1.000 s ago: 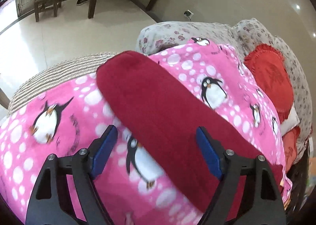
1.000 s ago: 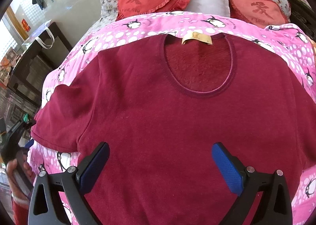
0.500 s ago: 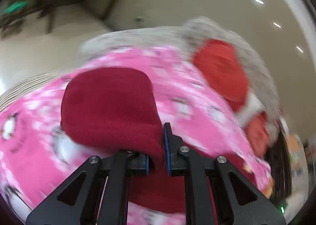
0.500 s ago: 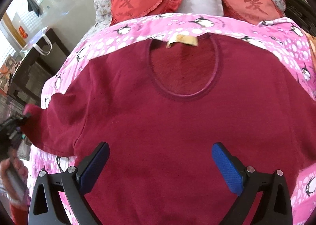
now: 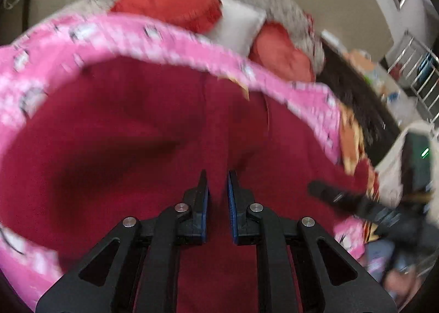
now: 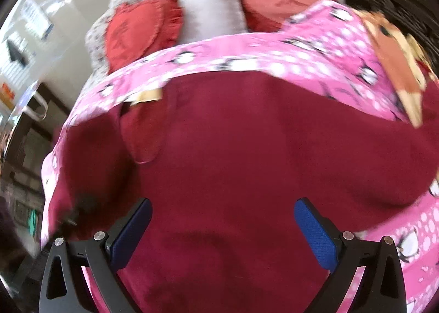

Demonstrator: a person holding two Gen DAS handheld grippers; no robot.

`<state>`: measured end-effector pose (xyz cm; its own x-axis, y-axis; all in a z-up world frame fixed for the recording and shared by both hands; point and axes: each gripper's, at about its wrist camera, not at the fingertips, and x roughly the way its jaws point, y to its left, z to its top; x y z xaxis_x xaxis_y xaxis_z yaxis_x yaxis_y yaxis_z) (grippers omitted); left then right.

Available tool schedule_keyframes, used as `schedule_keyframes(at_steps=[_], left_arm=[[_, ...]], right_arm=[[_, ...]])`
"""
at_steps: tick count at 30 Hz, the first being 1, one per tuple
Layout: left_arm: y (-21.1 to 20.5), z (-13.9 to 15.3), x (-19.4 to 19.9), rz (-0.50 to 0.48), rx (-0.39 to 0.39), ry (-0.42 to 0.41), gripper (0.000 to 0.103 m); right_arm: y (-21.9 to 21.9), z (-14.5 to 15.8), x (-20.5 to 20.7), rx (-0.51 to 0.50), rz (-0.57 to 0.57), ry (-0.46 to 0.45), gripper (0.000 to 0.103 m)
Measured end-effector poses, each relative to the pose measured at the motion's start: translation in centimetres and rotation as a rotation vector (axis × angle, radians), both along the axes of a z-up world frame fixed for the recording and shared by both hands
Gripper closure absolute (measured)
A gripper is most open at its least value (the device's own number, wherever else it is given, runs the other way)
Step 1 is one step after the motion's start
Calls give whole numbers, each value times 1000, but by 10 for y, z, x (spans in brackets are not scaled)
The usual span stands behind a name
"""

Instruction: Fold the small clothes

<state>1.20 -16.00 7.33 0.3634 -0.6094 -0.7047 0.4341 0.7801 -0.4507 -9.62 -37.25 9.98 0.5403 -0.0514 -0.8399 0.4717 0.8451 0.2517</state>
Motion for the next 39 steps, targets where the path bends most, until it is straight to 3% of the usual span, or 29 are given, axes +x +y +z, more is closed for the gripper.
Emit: schedule_keyframes(at_steps=[1, 3, 4, 7, 10, 15, 18, 20, 23, 24, 25, 28, 30, 35, 39], left_arm=[[-5, -7, -2, -13, 12, 22, 83], [-8, -14, -10, -53, 5, 72, 58], [-8, -13, -15, -74, -6, 91, 56], [8, 10, -37, -124, 6, 15, 53], [28, 29, -47, -111, 48, -82, 42], [85, 46, -48, 11, 149, -225, 39], [108, 38, -36, 86, 217, -234, 39], [124, 27, -29, 131, 229, -189, 39], [146, 17, -21, 192, 192, -121, 39], [149, 14, -20, 211, 183, -110, 40], [153, 14, -20, 231, 176, -104, 40], [155, 15, -19, 260, 164, -105, 40], [152, 19, -16, 269, 149, -106, 40], [141, 26, -18, 248, 131, -124, 39], [116, 6, -18, 190, 173, -80, 40]], right_arm=[[-9, -2, -6, 14, -23, 3, 0], [-19, -4, -14, 34, -45, 3, 0], [-24, -5, -18, 43, -54, 2, 0], [-29, -3, -22, 76, -48, -28, 0], [-25, -2, -19, 113, -5, -67, 0], [-2, 5, -7, 134, 83, -129, 0], [10, -5, 11, 79, 106, -82, 0], [18, -14, 21, 42, 137, -72, 9], [35, -22, 35, -146, 173, -49, 34], [42, -20, 37, -199, 197, -68, 57], [48, -17, 37, -227, 244, -93, 87], [53, -12, 40, -251, 302, -85, 96], [45, -1, 33, -210, 307, -119, 97], [1, 46, -4, -283, 167, -206, 98], [-54, 33, -16, -282, 22, -105, 98]])
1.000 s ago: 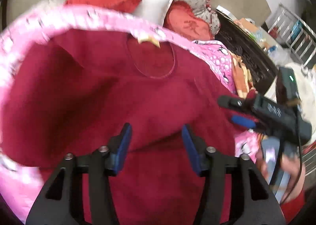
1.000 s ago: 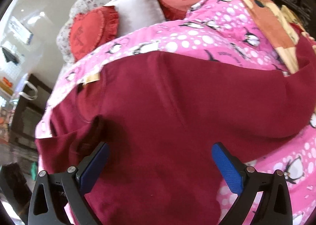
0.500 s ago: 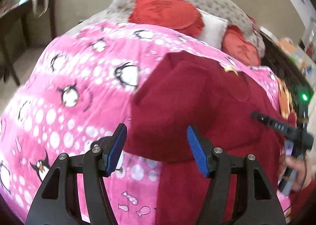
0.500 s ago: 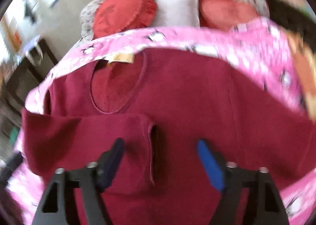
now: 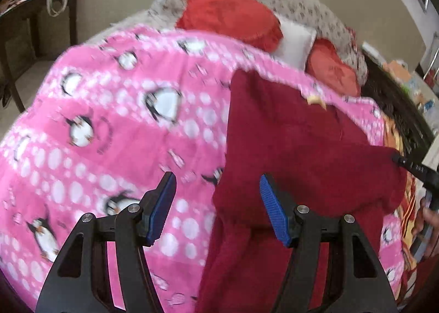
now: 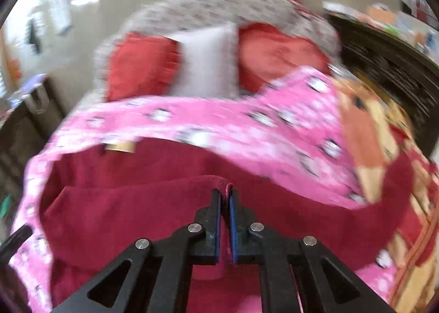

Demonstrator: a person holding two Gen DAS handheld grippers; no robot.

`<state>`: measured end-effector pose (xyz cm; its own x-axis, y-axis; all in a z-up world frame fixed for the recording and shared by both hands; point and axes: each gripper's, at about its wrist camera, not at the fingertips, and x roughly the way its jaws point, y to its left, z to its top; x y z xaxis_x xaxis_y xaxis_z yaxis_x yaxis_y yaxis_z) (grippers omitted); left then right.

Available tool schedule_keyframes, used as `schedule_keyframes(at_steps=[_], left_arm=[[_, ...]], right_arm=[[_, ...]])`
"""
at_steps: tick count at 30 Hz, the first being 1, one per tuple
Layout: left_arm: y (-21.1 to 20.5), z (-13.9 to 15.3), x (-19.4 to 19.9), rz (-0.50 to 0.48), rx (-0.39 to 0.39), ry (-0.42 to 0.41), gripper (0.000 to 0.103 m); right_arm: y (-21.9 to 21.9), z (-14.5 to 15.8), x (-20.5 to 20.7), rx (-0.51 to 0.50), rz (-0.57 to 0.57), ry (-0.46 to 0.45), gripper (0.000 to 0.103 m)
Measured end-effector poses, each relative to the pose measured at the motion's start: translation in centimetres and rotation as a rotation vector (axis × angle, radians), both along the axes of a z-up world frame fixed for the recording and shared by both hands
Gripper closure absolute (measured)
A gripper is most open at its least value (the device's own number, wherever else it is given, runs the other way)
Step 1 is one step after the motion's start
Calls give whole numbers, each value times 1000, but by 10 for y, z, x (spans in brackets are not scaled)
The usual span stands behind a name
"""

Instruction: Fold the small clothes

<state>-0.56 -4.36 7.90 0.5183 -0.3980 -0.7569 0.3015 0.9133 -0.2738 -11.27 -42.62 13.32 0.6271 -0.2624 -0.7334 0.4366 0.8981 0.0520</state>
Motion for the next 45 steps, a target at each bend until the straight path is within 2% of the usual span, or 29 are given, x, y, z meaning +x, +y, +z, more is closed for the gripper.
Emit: schedule_keyframes(at_steps=[2, 4, 5, 6, 8, 9, 10, 13, 16, 20, 23, 24, 26, 27, 28, 30, 32, 34, 36, 39, 42, 45], left_arm=[[-10, -10, 0, -19, 12, 22, 40], [-17, -16, 0, -30, 27, 33, 39], [-20, -18, 0, -31, 34, 33, 39], [-21, -21, 1, -27, 45, 36, 39], [-20, -26, 5, -15, 59, 49, 39], [-18, -29, 7, -3, 60, 58, 39], [-15, -32, 11, 10, 53, 69, 39], [-5, -38, 19, 48, 23, 97, 39], [0, -42, 25, 64, -5, 120, 39], [-3, -42, 23, 51, 10, 105, 39], [-2, -44, 24, 42, 5, 105, 39], [-1, -45, 25, 42, -2, 110, 39], [1, -47, 26, 43, -11, 113, 39], [1, -47, 26, 43, -11, 111, 39], [1, -47, 26, 43, -9, 108, 39], [1, -45, 25, 44, -7, 103, 39], [3, -37, 24, 55, -12, 87, 39], [8, -29, 24, 80, -12, 48, 39], [8, -29, 27, 92, -2, 54, 39], [6, -32, 31, 92, -13, 102, 39], [6, -20, 26, 92, -14, 50, 39], [3, -13, 25, 83, -5, 13, 39]], right_arm=[[-18, -20, 5, 60, -27, 67, 97], [-25, -27, 10, 151, -34, 118, 96], [-24, -22, 8, 166, -33, 89, 95], [-19, -13, 3, 156, -31, 45, 90], [-2, 2, 6, 131, 13, -1, 71], [13, 7, 12, 131, 74, -23, 56], [33, 14, 20, 140, 175, -52, 53], [97, 21, 51, 125, 433, -52, 53], [163, 11, 86, 47, 641, -19, 53], [211, -23, 119, -82, 769, 93, 53], [214, -43, 139, -80, 811, 148, 58], [216, -48, 143, -66, 825, 167, 63], [216, -59, 146, -75, 840, 197, 68], [220, -62, 143, -111, 848, 198, 74], [222, -63, 140, -139, 852, 195, 88], [224, -60, 136, -169, 834, 191, 98], [219, -47, 133, -168, 808, 151, 99], [208, -26, 130, -160, 746, 69, 99], [197, -17, 133, -124, 681, 24, 101], [184, -27, 146, -35, 621, 33, 101], [175, -32, 147, 75, 591, 92, 100], [170, -21, 132, 128, 600, 21, 96]])
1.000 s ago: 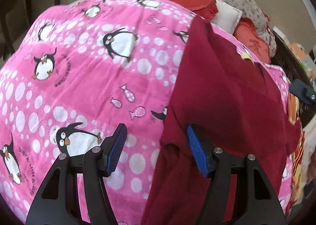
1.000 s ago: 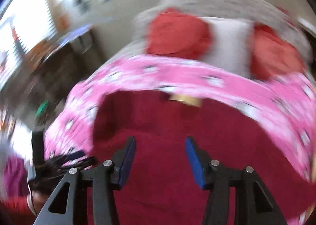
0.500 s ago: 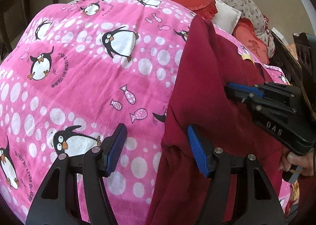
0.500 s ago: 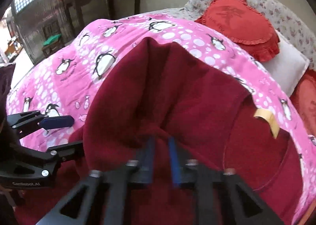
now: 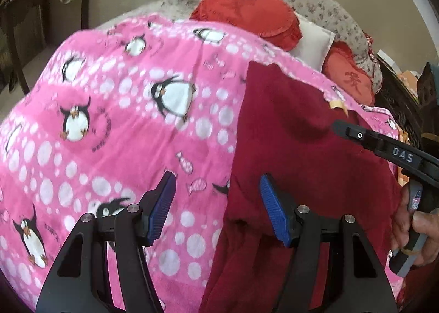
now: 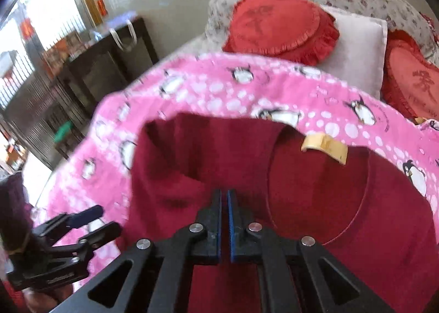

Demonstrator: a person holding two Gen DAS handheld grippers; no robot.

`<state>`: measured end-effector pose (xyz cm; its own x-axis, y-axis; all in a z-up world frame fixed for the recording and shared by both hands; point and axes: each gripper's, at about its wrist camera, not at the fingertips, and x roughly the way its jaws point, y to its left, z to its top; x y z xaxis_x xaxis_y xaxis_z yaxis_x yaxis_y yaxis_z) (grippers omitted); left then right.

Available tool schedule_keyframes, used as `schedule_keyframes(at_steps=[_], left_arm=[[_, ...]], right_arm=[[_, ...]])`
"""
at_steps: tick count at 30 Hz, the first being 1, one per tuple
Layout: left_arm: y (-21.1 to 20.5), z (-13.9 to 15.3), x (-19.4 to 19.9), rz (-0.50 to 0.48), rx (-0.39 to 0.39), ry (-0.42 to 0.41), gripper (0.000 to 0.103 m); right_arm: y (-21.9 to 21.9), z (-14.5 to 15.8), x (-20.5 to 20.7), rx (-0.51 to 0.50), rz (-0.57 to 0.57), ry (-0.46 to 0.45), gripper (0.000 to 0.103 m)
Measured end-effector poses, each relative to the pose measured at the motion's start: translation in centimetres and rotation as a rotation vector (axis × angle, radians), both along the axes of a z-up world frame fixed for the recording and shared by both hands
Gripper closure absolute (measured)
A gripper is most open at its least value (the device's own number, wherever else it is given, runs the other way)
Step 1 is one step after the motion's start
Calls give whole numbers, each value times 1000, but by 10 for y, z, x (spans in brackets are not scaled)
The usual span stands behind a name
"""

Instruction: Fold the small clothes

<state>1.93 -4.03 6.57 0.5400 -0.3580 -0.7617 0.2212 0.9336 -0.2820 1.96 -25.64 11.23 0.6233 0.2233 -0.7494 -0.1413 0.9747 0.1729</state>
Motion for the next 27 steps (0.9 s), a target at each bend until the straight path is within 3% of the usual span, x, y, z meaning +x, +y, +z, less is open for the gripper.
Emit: schedule_keyframes(at_steps=[3, 7, 10, 15, 19, 24, 27], left_arm=[[-9, -7, 3, -13, 9, 30, 39], [-17, -25, 6, -22, 52, 72, 39], [-15, -30, 7, -13, 36, 87, 39], [-15, -19, 8, -22, 45, 66, 39], [-12, -5, 9, -14, 31, 13, 39], [-25, -10, 20, -17, 50, 36, 39], [-35, -16, 18, -39, 90, 77, 39]], right_arm=[[17, 2, 5, -38, 42, -5, 82], [47, -9, 19, -95, 131, 21, 81], [59, -31, 33, -211, 81, 19, 81], [49, -14, 32, -151, -9, -31, 80], [42, 4, -1, -146, 5, -66, 70], [24, -20, -17, -173, -54, 2, 64], [5, -35, -15, -88, -94, 54, 64]])
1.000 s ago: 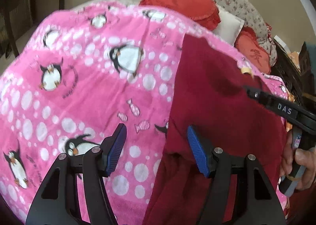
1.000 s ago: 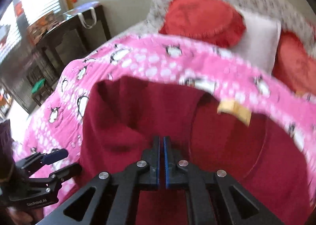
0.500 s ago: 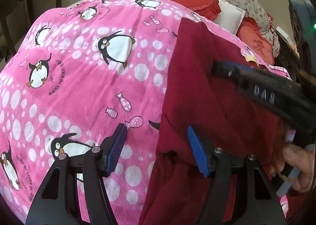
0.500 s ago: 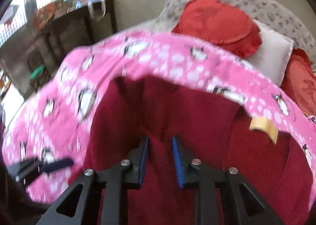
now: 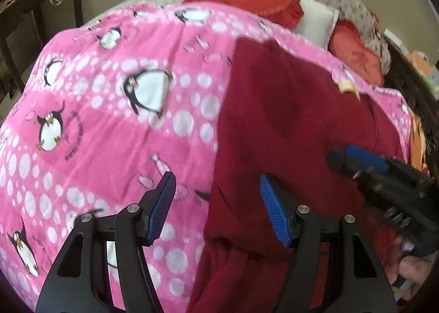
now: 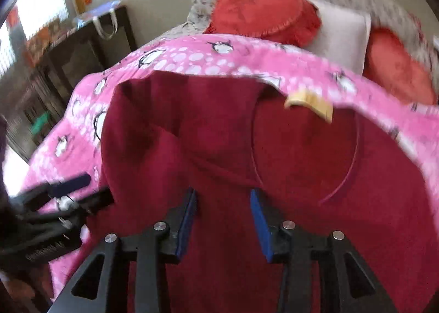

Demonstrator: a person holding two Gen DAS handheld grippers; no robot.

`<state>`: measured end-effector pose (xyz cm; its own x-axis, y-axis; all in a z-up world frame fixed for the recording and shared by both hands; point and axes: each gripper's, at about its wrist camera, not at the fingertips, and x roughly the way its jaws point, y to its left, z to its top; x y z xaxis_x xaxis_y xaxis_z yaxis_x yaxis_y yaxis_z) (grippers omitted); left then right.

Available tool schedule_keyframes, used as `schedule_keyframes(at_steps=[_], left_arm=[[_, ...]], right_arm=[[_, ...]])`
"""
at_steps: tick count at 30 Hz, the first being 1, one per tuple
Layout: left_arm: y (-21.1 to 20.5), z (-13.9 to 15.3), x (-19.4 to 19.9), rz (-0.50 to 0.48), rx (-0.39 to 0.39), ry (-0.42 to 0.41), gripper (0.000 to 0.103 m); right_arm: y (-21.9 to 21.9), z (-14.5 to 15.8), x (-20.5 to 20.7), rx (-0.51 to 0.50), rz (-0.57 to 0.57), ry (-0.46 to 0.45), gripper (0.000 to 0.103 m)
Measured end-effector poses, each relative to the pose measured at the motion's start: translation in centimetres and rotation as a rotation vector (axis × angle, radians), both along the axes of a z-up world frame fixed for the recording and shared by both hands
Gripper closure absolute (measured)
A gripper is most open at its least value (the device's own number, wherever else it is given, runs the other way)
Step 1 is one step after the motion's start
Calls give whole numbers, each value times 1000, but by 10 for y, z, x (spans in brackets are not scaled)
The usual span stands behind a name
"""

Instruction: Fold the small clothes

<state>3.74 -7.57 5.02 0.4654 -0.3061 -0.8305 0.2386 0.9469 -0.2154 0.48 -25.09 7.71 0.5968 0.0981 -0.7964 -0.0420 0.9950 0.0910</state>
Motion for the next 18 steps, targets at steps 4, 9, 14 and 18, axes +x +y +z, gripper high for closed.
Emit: schedule_keyframes(at_steps=[4, 9, 14, 18], left_arm=[[-3, 13, -16, -6, -17, -53, 39], [-20, 21, -21, -36, -32, -78, 39], [-47, 3, -23, -71, 1, -22, 39], [-59, 5, -34, -119, 49, -39, 39]], right_arm=[[-18, 27, -24, 34, -32, -39, 63], [-82, 34, -77, 56, -223, -76, 55], [-151, 6, -96, 133, -392, 18, 54], [-181, 24, -127, 290, -398, -34, 55]])
